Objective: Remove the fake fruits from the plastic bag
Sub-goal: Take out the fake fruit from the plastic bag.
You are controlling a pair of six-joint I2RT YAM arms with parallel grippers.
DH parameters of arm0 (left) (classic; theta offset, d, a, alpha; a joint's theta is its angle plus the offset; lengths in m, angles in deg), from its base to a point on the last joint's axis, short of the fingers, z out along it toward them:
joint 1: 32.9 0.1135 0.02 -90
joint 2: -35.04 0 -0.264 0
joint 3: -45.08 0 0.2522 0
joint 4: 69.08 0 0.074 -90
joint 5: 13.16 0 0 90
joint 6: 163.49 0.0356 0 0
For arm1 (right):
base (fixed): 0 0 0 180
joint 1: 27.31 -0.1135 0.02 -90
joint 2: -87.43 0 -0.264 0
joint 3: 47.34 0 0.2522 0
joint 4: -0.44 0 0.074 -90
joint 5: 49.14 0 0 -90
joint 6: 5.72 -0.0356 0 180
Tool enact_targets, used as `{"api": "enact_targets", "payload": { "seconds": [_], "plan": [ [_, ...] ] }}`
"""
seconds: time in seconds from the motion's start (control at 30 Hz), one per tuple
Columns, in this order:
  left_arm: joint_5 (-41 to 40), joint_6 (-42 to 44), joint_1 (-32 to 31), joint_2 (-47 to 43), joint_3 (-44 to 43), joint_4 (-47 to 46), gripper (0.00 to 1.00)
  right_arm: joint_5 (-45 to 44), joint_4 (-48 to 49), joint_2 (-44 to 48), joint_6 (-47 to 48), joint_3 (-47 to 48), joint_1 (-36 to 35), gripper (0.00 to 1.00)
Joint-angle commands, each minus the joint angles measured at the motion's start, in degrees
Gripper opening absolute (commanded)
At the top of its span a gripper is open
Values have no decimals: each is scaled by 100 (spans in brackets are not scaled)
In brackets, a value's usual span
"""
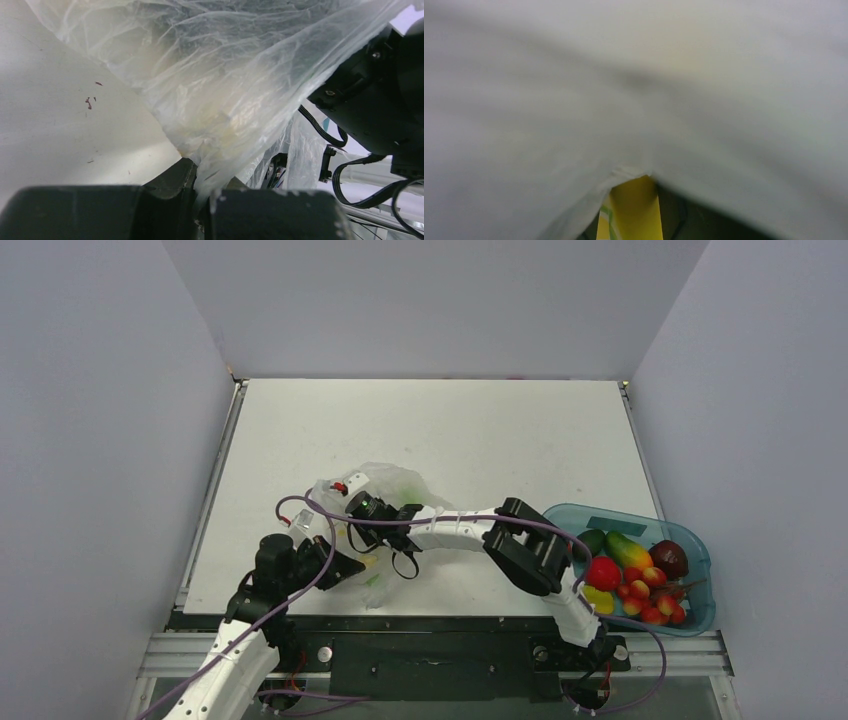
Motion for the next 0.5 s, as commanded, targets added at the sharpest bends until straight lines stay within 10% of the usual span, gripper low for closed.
{"api": "enact_targets", "payload": {
  "seconds": [0.0,0.47],
  "plan": [
    [105,53,39,-42,-108,-100,0,101,38,756,-9,-37,14,26],
    [86,67,39,-14,-268,-12,0,608,21,1494,-480,-268,36,15]
  ]
}}
